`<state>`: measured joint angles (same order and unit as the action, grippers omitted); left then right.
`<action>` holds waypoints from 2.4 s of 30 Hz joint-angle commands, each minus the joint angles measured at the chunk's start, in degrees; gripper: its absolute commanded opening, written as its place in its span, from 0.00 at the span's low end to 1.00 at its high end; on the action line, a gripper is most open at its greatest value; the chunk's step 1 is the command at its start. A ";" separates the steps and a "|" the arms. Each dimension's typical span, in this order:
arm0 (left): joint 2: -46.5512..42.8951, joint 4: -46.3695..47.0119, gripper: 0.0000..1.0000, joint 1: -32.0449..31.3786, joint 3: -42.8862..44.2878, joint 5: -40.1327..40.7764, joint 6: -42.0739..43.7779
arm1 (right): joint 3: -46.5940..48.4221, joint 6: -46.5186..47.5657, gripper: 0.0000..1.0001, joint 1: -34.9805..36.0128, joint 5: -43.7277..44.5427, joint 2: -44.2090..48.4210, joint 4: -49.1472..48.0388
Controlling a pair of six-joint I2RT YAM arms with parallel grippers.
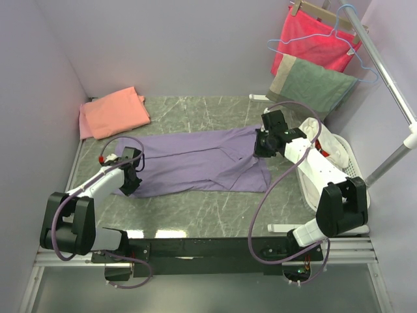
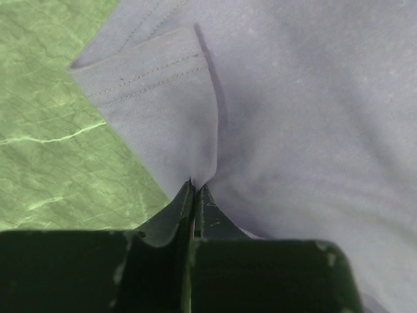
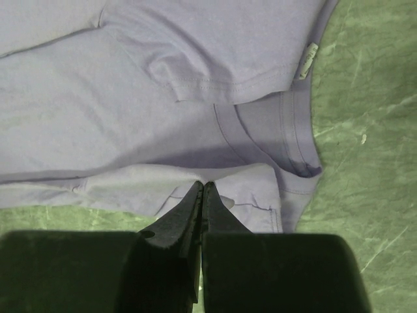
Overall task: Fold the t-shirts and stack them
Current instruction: Fold the other side of the tshirt into a rectangle
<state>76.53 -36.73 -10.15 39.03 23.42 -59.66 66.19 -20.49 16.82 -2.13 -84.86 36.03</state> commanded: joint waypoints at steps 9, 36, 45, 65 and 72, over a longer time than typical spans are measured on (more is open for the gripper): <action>2.56 -0.36 0.11 0.22 9.92 6.90 3.76 | 3.94 -0.34 0.00 -1.00 8.36 -0.66 0.27; 7.59 5.96 0.98 0.40 18.89 11.57 9.81 | 8.95 -1.92 0.53 -1.79 8.16 -5.33 -8.07; 7.40 16.50 0.99 0.05 16.26 -7.05 14.48 | -3.51 -10.78 0.52 1.11 -17.46 -2.60 -15.35; 11.80 19.33 0.99 -0.39 15.20 -14.19 17.30 | -15.22 -21.08 0.50 10.25 -12.20 -4.26 -22.06; 12.15 19.06 0.99 -0.48 15.38 -13.93 17.03 | -14.78 -21.26 0.51 10.34 -10.61 -6.98 -22.41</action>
<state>88.58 -19.14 -10.26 53.84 10.11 -43.51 50.50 -41.12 26.76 -14.79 -89.80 15.05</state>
